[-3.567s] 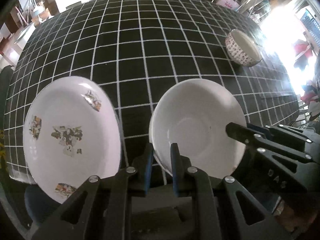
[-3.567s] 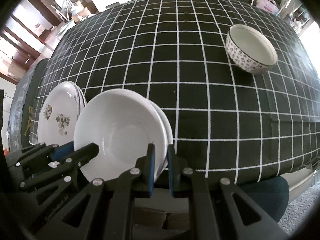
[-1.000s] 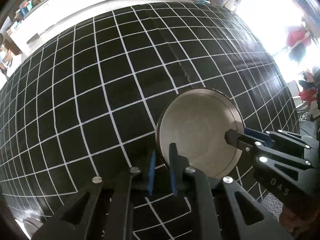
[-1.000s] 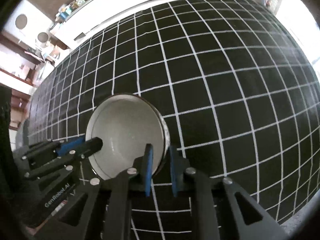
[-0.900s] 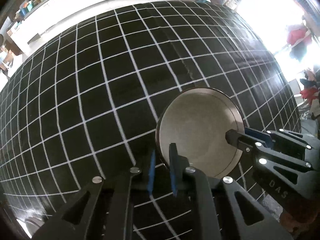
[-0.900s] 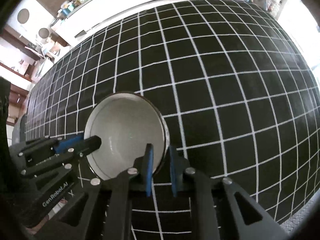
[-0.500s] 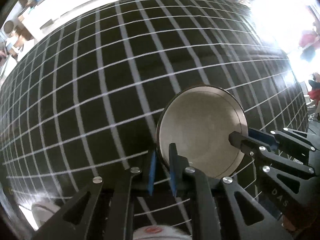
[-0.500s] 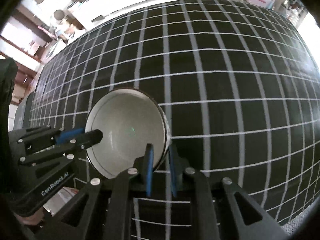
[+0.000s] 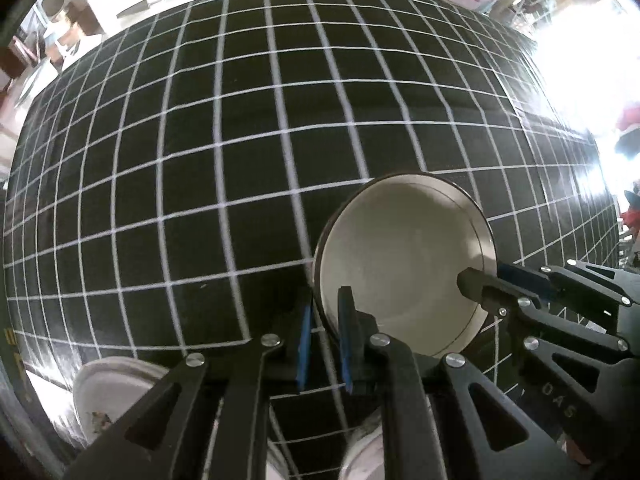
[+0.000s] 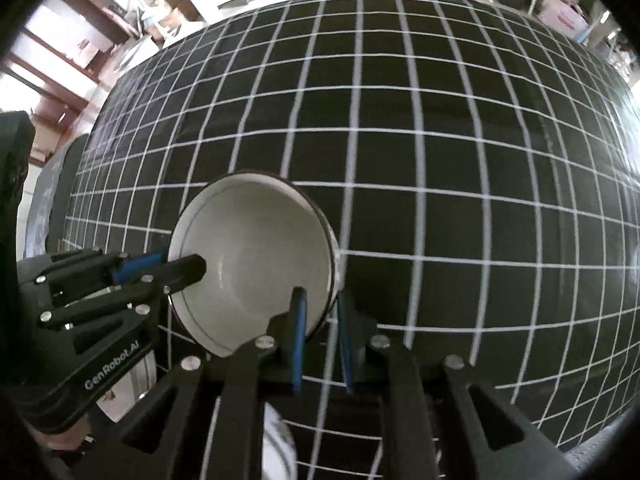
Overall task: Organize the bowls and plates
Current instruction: 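Lift the speckled bowl and carry it over the white bowls, then lower the speckled bowl into the white bowls and open both tools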
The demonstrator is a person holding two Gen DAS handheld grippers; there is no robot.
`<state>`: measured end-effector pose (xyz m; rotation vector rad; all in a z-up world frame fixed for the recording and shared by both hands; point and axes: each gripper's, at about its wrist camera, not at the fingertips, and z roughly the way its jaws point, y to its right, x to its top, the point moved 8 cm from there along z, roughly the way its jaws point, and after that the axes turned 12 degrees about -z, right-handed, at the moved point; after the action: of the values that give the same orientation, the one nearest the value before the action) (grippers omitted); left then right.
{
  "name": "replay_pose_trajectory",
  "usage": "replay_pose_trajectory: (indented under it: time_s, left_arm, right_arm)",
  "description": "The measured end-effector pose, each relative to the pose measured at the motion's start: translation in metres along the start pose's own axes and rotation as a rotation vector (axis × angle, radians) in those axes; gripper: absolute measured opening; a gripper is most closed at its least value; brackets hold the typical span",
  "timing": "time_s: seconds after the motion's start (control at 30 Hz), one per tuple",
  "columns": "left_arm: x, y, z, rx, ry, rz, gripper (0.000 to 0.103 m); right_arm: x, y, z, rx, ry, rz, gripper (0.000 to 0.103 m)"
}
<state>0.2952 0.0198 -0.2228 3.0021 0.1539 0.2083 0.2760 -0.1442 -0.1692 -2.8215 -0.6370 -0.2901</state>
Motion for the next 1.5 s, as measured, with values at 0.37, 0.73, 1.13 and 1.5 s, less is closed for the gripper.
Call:
replay_pose_trajectory:
  time_s: [0.37, 0.73, 1.13, 1.5]
  left_arm:
    - [-0.010, -0.027, -0.004, -0.027, 0.012, -0.032, 0.011]
    - [-0.011, -0.022, -0.010, -0.015, 0.015, -0.057, 0.011]
    - [-0.015, -0.013, -0.073, -0.046, 0.102, -0.045, 0.011]
    - [-0.054, 0.014, -0.117, -0.068, 0.164, -0.018, 0.011]
  right_arm:
    - [0.001, -0.013, 0.011, -0.049, -0.026, 0.002, 0.019]
    - [0.028, -0.045, 0.021, -0.052, -0.016, 0.048, 0.019]
    - [0.039, -0.072, -0.022, -0.063, 0.064, 0.041, 0.019]
    - [0.003, -0.077, -0.064, -0.095, 0.127, 0.025, 0.019]
